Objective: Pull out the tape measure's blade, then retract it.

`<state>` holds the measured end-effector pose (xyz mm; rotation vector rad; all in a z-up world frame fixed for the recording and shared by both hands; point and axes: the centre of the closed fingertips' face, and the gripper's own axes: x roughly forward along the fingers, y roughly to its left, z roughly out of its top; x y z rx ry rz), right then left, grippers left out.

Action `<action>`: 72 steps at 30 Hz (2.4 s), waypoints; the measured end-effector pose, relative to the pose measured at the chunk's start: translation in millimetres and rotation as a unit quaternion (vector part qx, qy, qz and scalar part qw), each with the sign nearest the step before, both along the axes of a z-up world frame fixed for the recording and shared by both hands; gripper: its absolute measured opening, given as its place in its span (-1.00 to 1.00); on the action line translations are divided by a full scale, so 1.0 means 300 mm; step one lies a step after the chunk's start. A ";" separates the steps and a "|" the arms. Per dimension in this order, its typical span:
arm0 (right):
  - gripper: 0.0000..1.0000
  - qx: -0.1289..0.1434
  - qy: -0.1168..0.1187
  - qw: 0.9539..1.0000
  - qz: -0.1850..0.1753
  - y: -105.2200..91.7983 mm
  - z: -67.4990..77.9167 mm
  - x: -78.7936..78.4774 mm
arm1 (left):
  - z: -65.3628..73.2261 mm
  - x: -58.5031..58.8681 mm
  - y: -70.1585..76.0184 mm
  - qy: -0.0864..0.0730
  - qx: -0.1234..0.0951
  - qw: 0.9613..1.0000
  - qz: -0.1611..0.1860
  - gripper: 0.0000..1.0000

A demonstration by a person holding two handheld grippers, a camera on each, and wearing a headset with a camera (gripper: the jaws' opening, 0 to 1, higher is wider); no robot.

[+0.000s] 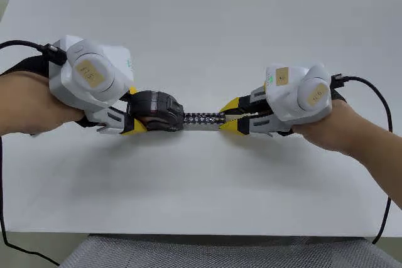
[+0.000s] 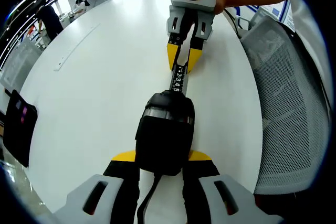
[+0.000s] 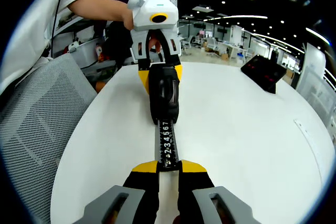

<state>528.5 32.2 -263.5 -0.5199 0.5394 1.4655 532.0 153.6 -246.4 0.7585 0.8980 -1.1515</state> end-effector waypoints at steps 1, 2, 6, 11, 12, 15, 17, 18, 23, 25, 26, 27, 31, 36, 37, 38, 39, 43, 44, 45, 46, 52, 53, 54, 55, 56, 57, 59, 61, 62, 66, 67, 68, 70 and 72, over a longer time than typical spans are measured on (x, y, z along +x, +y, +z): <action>-0.83 -0.001 0.000 1.000 0.000 -0.005 0.000 -0.001 | 0.000 0.000 -0.001 0.000 0.000 1.000 -0.001 -0.48; -0.83 -0.001 -0.001 1.000 0.000 -0.009 -0.001 -0.002 | 0.000 0.000 -0.001 -0.001 0.000 1.000 -0.002 -0.48; -0.83 -0.003 -0.002 1.000 -0.003 -0.028 -0.001 -0.004 | 0.000 0.000 -0.002 0.000 0.001 1.000 -0.002 -0.48; -0.83 -0.006 -0.004 1.000 -0.003 -0.044 0.005 -0.004 | 0.000 0.001 -0.002 0.000 0.002 1.000 -0.001 -0.48; -0.83 -0.006 -0.005 1.000 -0.003 -0.047 0.006 -0.005 | 0.000 0.001 -0.002 0.000 0.002 1.000 -0.001 -0.48; -0.83 -0.008 -0.005 1.000 -0.004 -0.057 0.007 -0.005 | 0.000 0.002 -0.002 -0.001 0.003 1.000 -0.003 -0.48; -0.83 -0.009 -0.007 1.000 -0.004 -0.065 0.007 -0.006 | 0.000 0.002 -0.002 -0.001 0.004 1.000 -0.004 -0.48; -0.83 -0.010 -0.007 1.000 -0.005 -0.070 0.008 -0.005 | 0.000 0.002 -0.001 -0.001 0.004 1.000 -0.004 -0.48; -0.83 -0.013 -0.008 1.000 -0.007 -0.094 0.009 -0.003 | 0.001 0.003 -0.002 -0.001 0.004 1.000 -0.004 -0.48; -0.83 -0.016 -0.009 1.000 -0.007 -0.103 0.010 -0.003 | 0.001 0.003 -0.001 -0.001 0.004 1.000 -0.004 -0.48; -0.83 -0.017 -0.009 1.000 -0.007 -0.109 0.010 -0.003 | 0.001 0.003 -0.001 -0.001 0.005 1.000 -0.004 -0.48; -0.83 -0.018 -0.009 1.000 -0.007 -0.113 0.009 -0.004 | 0.001 0.003 -0.002 -0.001 0.005 1.000 -0.004 -0.48; -0.83 -0.022 -0.011 1.000 -0.007 -0.131 0.009 -0.003 | 0.001 0.003 -0.004 -0.001 0.006 1.000 -0.004 -0.48; -0.83 -0.026 -0.011 1.000 -0.009 -0.149 0.008 -0.001 | 0.002 0.003 -0.006 -0.001 0.005 1.000 -0.005 -0.48; -0.83 -0.026 -0.011 1.000 -0.009 -0.152 0.008 -0.001 | 0.002 0.003 -0.006 -0.001 0.006 1.000 -0.005 -0.48; -0.83 -0.026 -0.011 1.000 -0.009 -0.154 0.009 -0.001 | 0.002 0.003 -0.005 -0.001 0.006 1.000 -0.005 -0.48; -0.83 -0.027 -0.011 1.000 -0.009 -0.158 0.008 0.000 | 0.001 0.003 -0.006 -0.001 0.005 1.000 -0.005 -0.48; -0.83 -0.030 -0.011 0.999 -0.011 -0.172 0.007 0.002 | 0.000 0.004 -0.005 -0.001 0.006 1.000 -0.006 -0.48; -0.83 -0.030 -0.011 0.999 -0.012 -0.176 0.007 0.002 | 0.001 0.004 -0.005 -0.001 0.005 1.000 -0.005 -0.48; -0.83 -0.030 -0.010 0.999 -0.012 -0.179 0.006 0.002 | 0.001 0.004 -0.005 -0.001 0.005 1.000 -0.005 -0.48; -0.83 -0.031 -0.011 0.999 -0.013 -0.183 0.006 0.003 | 0.001 0.003 -0.005 -0.001 0.006 1.000 -0.005 -0.48; -0.83 -0.035 -0.011 0.999 -0.015 -0.205 0.008 0.004 | 0.001 0.003 -0.005 -0.001 0.007 1.000 -0.006 -0.48; -0.83 -0.036 -0.011 0.999 -0.015 -0.208 0.008 0.004 | 0.001 0.003 -0.006 -0.001 0.006 1.000 -0.006 -0.48; -0.83 -0.037 -0.011 0.999 -0.016 -0.214 0.008 0.004 | 0.001 0.003 -0.006 -0.001 0.006 1.000 -0.006 -0.48; -0.83 -0.038 -0.011 0.999 -0.016 -0.217 0.008 0.004 | 0.001 0.003 -0.006 -0.001 0.006 1.000 -0.006 -0.48; -0.83 -0.039 -0.011 0.999 -0.017 -0.221 0.008 0.004 | 0.001 0.003 -0.006 -0.002 0.006 1.000 -0.006 -0.48; -0.83 -0.039 -0.011 0.999 -0.017 -0.224 0.008 0.003 | 0.001 0.003 -0.006 -0.002 0.006 1.000 -0.006 -0.48; -0.83 -0.041 -0.012 0.999 -0.017 -0.231 0.008 0.003 | 0.001 0.003 -0.006 -0.002 0.005 1.000 -0.006 -0.48; -0.83 -0.042 -0.011 0.999 -0.018 -0.237 0.008 0.003 | 0.001 0.003 -0.006 -0.002 0.005 1.000 -0.006 -0.48; -0.83 -0.043 -0.011 0.999 -0.018 -0.240 0.008 0.002 | 0.001 0.003 -0.006 -0.002 0.005 1.000 -0.007 -0.48; -0.84 -0.045 -0.010 0.999 -0.019 -0.252 0.007 0.001 | 0.001 0.001 -0.009 -0.002 0.005 1.000 -0.007 -0.48; -0.84 -0.046 -0.009 0.999 -0.020 -0.254 0.006 0.001 | 0.001 0.001 -0.009 -0.002 0.005 1.000 -0.007 -0.48; -0.84 -0.046 -0.010 0.999 -0.020 -0.257 0.007 0.001 | 0.001 0.001 -0.009 -0.002 0.005 1.000 -0.007 -0.48; -0.84 -0.047 -0.010 0.999 -0.020 -0.262 0.009 0.000 | 0.001 0.001 -0.009 -0.002 0.005 1.000 -0.007 -0.48; -0.84 -0.048 -0.011 0.999 -0.021 -0.268 0.010 0.001 | 0.000 0.001 -0.009 -0.002 0.005 1.000 -0.007 -0.48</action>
